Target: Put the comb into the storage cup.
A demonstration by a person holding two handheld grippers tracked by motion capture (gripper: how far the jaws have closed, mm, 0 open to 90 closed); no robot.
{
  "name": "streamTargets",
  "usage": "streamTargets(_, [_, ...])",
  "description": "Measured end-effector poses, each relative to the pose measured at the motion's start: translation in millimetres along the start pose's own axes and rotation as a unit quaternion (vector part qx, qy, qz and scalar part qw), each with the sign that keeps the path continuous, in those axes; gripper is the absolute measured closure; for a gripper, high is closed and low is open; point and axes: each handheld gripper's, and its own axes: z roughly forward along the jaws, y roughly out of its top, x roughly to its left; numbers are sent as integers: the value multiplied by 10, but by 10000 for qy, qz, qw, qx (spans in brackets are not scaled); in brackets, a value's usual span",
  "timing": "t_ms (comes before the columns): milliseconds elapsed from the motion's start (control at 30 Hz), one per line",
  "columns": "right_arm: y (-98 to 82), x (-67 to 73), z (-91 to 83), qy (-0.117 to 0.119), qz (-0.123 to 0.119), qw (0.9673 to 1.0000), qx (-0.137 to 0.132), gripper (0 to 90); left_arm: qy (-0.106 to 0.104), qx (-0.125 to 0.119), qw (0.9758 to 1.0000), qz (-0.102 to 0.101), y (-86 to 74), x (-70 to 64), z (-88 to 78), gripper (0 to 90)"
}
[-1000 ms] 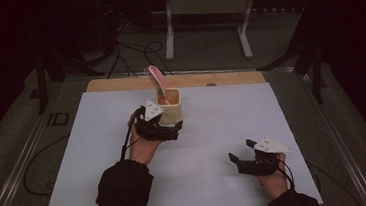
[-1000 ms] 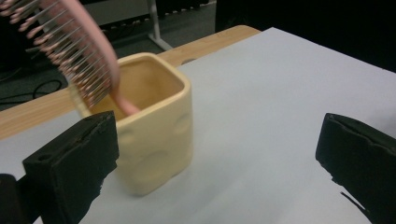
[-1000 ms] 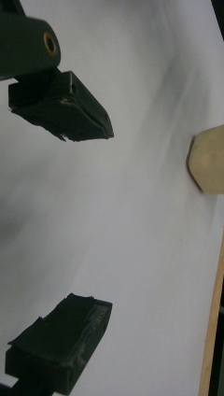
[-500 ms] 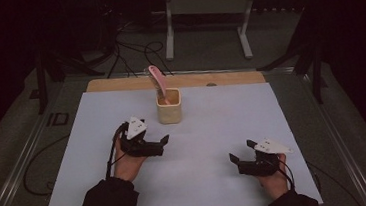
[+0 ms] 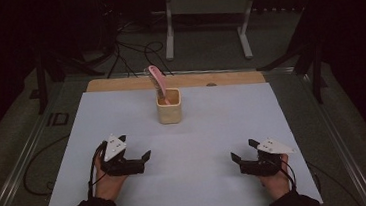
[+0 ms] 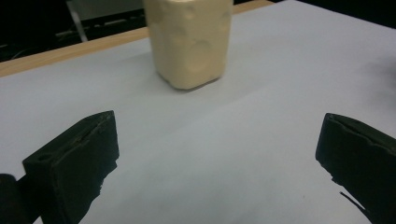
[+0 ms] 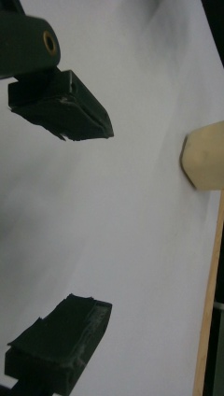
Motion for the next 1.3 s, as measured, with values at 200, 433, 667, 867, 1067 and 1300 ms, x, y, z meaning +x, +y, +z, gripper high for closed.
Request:
streamTargets(200, [30, 9, -71, 106, -21, 9998, -188, 136, 133, -160, 9998, 17, -111, 28, -145, 2])
streamTargets(433, [46, 11, -234, 97, -122, 9989, -437, 135, 225, -261, 9994, -44, -243, 46, -257, 2])
streamTargets(667, [35, -17, -361, -54, -124, 9969, -769, 132, 358, -509, 9979, -151, -304, 110, -389, 2])
streamTargets(867, [29, -25, -364, -110, -114, 9965, -827, 131, 383, -463, 9982, 8, -334, 135, -409, 2])
streamTargets(1067, [32, -28, -373, -119, -104, 9959, -886, 131, 336, -537, 9980, -42, -358, 175, -442, 2])
streamTargets(1300, [29, -19, -341, -81, -127, 9964, -838, 130, 456, -669, 9965, -183, -365, 222, -483, 2])
